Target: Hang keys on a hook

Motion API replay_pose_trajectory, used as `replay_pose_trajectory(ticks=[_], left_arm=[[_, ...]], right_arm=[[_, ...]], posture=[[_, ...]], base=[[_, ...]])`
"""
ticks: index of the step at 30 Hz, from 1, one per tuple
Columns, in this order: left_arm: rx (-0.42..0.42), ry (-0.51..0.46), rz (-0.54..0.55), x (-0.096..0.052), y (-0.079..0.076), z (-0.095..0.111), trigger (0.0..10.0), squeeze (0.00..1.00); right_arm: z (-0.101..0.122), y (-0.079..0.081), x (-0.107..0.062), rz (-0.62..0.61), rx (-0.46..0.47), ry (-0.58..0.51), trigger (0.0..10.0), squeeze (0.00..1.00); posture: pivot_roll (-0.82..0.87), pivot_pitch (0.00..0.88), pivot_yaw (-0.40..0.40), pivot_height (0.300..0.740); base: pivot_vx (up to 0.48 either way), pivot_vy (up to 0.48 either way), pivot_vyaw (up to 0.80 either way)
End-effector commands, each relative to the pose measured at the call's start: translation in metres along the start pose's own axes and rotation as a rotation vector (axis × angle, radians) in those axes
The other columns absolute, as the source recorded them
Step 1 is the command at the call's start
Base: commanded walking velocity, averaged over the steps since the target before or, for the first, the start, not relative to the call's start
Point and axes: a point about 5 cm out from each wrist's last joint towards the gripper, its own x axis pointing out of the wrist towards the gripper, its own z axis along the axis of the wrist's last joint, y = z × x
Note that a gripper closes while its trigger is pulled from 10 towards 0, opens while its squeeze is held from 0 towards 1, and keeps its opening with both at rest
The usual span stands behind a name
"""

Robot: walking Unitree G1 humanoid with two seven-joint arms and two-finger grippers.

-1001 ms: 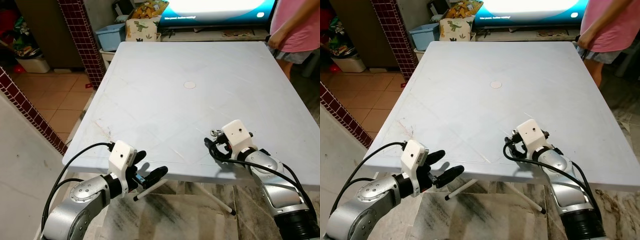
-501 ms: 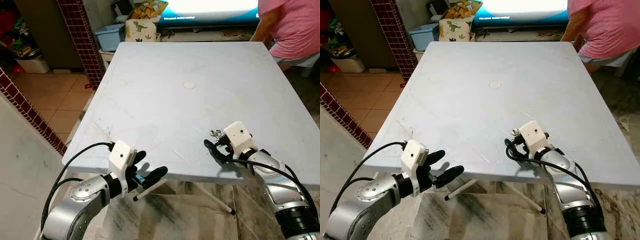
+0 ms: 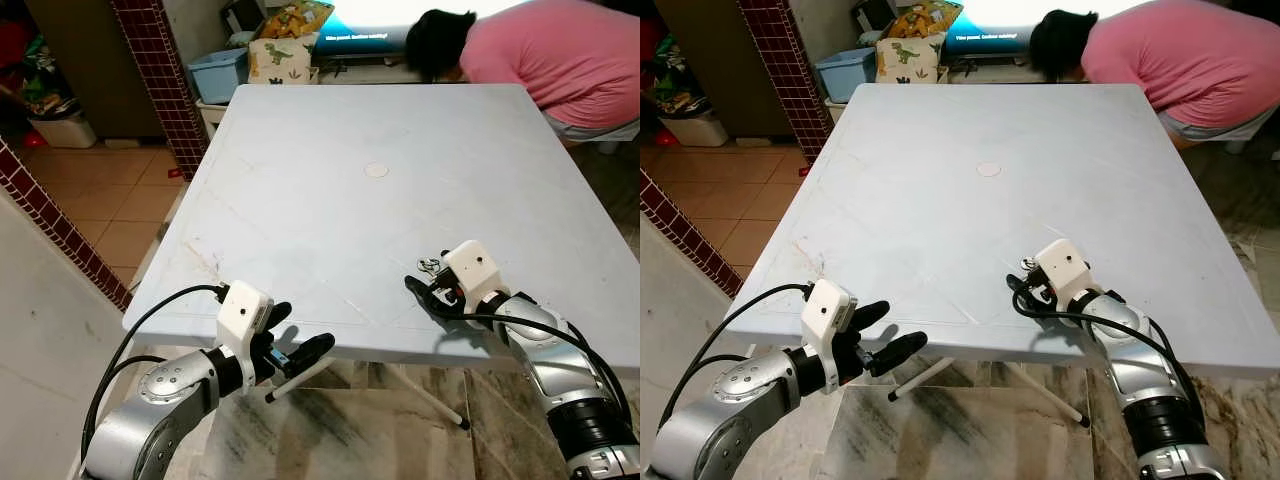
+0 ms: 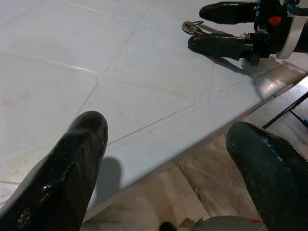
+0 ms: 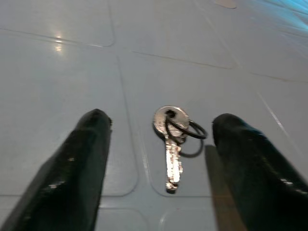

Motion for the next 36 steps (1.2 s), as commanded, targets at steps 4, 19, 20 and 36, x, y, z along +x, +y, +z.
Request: replay_pose_trajectory(ticks=[4, 19, 20, 36], left_arm=[[0.02, 0.005, 0.005, -0.003, 0.001, 0.002, 10.0, 0.0], [0.022, 0.005, 0.003, -0.002, 0.001, 0.002, 10.0, 0.0], [0.021, 0.004, 0.004, -0.002, 0.001, 0.002, 10.0, 0.0], [0.021, -0.008, 0.018, -0.002, 0.002, 0.004, 10.0, 0.0]], right_arm=[[0.0, 0.001, 0.003, 0.015, 0.003, -0.005, 0.0, 0.0], [-0.001, -0.001, 0.004, -0.006, 0.038, 0.004, 0.0, 0.0], [0.0, -0.002, 0.004, -0.013, 0.047, 0.004, 0.0, 0.0], [0.01, -0.013, 0.008, -0.163, 0.181, -0.013, 0.0, 0.0]], posture=[[0.03, 0.096, 0.078, 0.74], [0.03, 0.092, 0.078, 0.74], [0.03, 0.092, 0.078, 0.74], [0.02, 0.094, 0.077, 0.74]], base=[[0.0, 0.0, 0.0], [0.0, 0.0, 0.0], [0.0, 0.0, 0.0], [0.0, 0.0, 0.0]])
